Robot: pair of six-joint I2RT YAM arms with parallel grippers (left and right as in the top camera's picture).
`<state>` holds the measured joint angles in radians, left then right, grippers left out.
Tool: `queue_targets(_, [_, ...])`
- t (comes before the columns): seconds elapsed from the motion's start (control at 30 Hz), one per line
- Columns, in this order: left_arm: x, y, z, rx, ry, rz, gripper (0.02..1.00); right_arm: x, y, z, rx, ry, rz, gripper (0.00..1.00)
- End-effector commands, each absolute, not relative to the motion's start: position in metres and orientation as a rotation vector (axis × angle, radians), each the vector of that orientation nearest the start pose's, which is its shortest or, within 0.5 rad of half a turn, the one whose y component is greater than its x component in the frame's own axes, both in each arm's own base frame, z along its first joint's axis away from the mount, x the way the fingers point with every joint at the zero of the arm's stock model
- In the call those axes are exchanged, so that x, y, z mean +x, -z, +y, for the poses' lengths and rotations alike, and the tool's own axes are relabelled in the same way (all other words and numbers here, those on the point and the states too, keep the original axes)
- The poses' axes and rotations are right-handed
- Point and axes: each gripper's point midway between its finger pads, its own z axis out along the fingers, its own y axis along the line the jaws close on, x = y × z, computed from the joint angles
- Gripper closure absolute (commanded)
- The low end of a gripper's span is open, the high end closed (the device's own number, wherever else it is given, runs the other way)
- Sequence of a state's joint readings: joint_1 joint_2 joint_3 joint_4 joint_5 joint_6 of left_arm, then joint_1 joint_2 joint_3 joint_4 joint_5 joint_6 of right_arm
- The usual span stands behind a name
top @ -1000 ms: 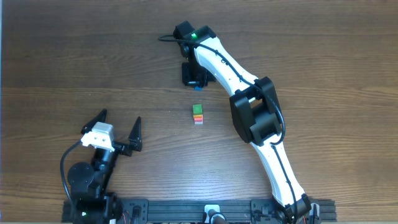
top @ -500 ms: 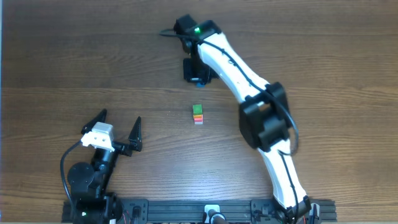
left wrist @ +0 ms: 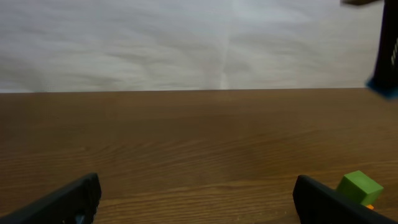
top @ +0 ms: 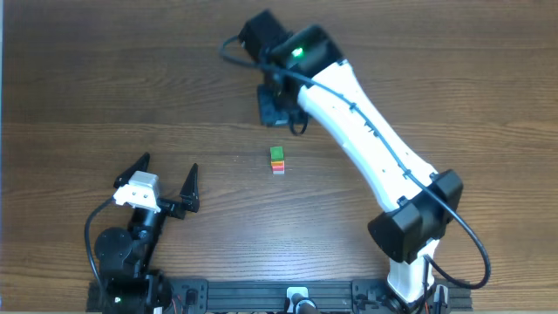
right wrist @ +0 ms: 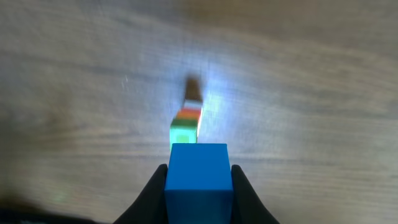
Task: Stack Cubes
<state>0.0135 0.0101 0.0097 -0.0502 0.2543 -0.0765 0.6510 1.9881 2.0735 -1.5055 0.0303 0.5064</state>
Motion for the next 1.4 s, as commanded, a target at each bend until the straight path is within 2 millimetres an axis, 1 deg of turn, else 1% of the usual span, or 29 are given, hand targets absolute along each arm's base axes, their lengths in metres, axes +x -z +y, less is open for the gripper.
queue_targets(0.03, [0.242, -0.162, -0.038, 0.106, 0.26, 1.625, 0.02, 0.306, -0.182, 0.238, -0.18, -0.051, 3.014, 0.989])
queue_targets(0.17, [0.242, -0.162, -0.038, 0.106, 0.26, 1.625, 0.018, 0.295, -0.167, 0.24, -0.161, -0.047, 3.056, 0.989])
queue_targets(0.3, [0.242, -0.162, -0.038, 0.106, 0.26, 1.625, 0.018, 0.289, -0.156, 0.246, -0.175, -0.052, 3.071, 0.989])
queue_targets(0.7, [0.242, -0.162, -0.038, 0.106, 0.26, 1.625, 0.018, 0.28, -0.151, 0.254, -0.12, -0.052, 3.086, 0.989])
queue_targets(0.93, [0.242, -0.162, -0.038, 0.106, 0.26, 1.625, 0.018, 0.277, -0.137, 0.254, -0.1, -0.052, 3.105, 0.989])
queue_targets(1.03, [0.242, -0.162, -0.038, 0.106, 0.26, 1.625, 0.02, 0.279, -0.132, 0.257, -0.098, -0.072, 3.102, 0.989])
queue_targets(1.4, [0.242, -0.162, -0.038, 0.106, 0.26, 1.625, 0.018, 0.283, -0.131, 0.259, -0.098, -0.086, 3.089, 0.989])
